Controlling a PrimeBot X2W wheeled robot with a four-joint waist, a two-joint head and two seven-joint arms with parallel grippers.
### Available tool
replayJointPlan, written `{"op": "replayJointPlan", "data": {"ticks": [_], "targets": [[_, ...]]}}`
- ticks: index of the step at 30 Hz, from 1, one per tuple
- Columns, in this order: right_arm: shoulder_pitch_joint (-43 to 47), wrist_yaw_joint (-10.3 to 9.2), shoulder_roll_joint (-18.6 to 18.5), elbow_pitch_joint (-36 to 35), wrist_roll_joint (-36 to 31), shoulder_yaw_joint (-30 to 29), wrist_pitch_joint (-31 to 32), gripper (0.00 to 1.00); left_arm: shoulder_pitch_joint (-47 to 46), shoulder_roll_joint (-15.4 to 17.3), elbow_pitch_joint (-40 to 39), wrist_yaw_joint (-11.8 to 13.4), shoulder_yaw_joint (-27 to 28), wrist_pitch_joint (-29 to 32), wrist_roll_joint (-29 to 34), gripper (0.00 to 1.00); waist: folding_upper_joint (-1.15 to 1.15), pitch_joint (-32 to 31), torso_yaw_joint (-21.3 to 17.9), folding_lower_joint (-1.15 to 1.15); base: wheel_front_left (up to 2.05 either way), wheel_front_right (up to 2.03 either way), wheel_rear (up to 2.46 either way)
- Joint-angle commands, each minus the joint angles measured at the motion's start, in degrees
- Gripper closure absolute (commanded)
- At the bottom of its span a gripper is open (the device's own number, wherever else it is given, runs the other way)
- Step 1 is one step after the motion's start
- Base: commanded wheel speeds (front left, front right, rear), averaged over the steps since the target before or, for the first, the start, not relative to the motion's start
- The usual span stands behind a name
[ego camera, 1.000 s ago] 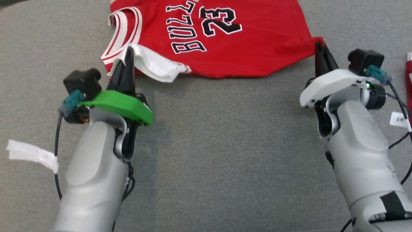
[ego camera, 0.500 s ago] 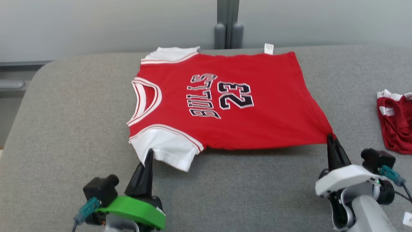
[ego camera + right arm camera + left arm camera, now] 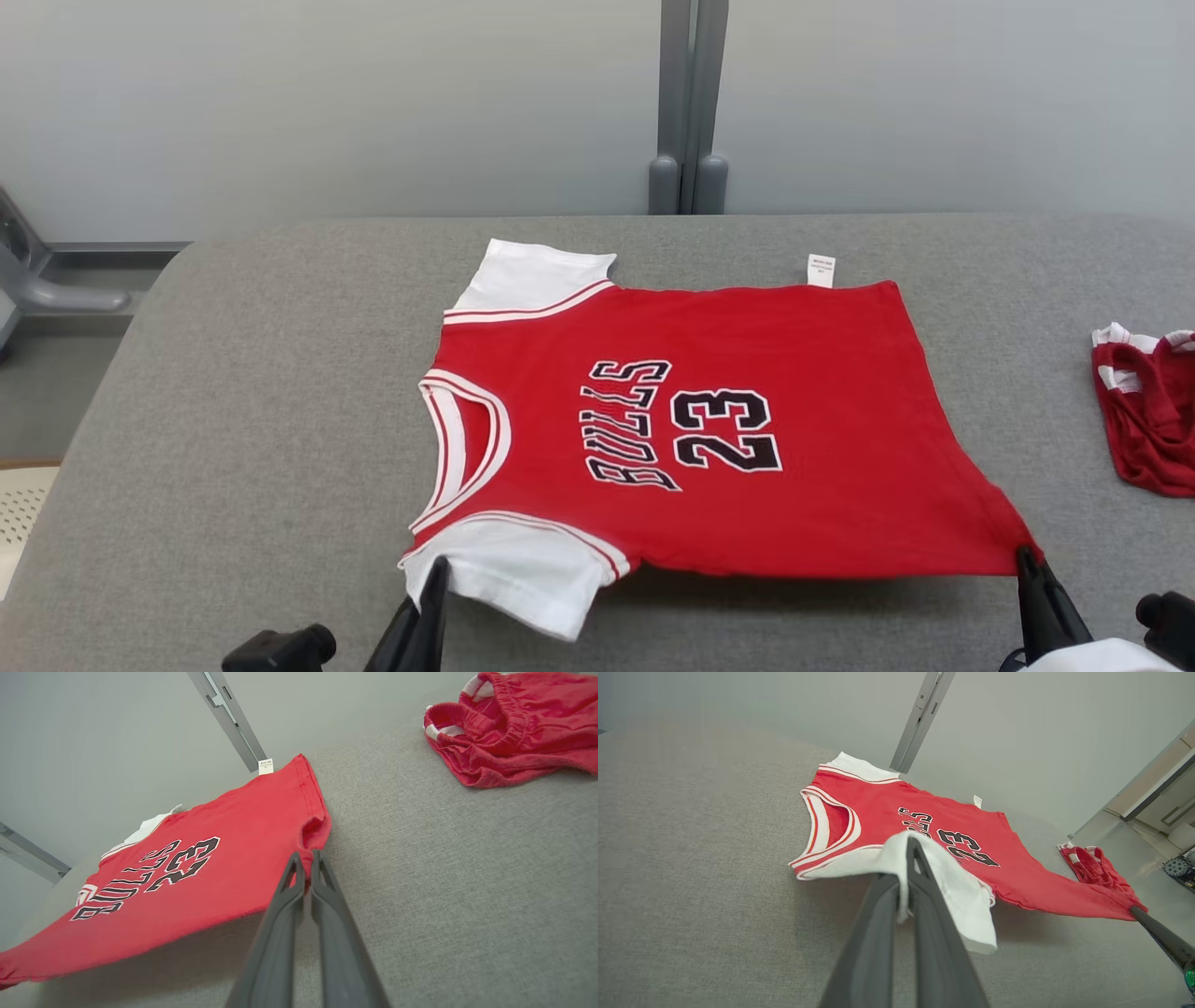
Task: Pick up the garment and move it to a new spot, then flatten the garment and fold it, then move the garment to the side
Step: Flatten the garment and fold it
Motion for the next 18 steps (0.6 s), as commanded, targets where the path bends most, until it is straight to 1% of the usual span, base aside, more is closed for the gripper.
{"op": "replayJointPlan", "data": {"ticks": [1,7,12,18], "targets": [[1.47,-0.05,-0.13,-0.40,1.02,0.14,0.73,1.00,1.14,0.59,0.12,0.33,-0.39,1.01,-0.17,1.00,0.00,0.23,-0.10,0.00,0.00,0.00,0.00],[0.63,-0.05,-0.10,3.87,1.74,0.75,0.75,1.00,0.82,-0.19,3.46,-0.40,-1.56,1.85,-1.41,1.00,0.00,1.09,-0.14,0.00,0.00,0.00,0.00],[-1.08,-0.05,-0.09,6.21,1.86,1.25,0.42,1.00,-0.89,-0.75,6.14,-0.71,-1.56,0.92,-1.56,1.00,0.00,2.18,-0.23,0.00,0.00,0.00,0.00],[-4.62,-0.05,-0.10,6.67,2.64,2.72,-0.03,1.00,-6.74,-1.34,9.15,-1.56,-1.54,-1.41,0.28,1.00,0.00,4.12,-0.43,0.00,0.00,0.00,0.00]]}}
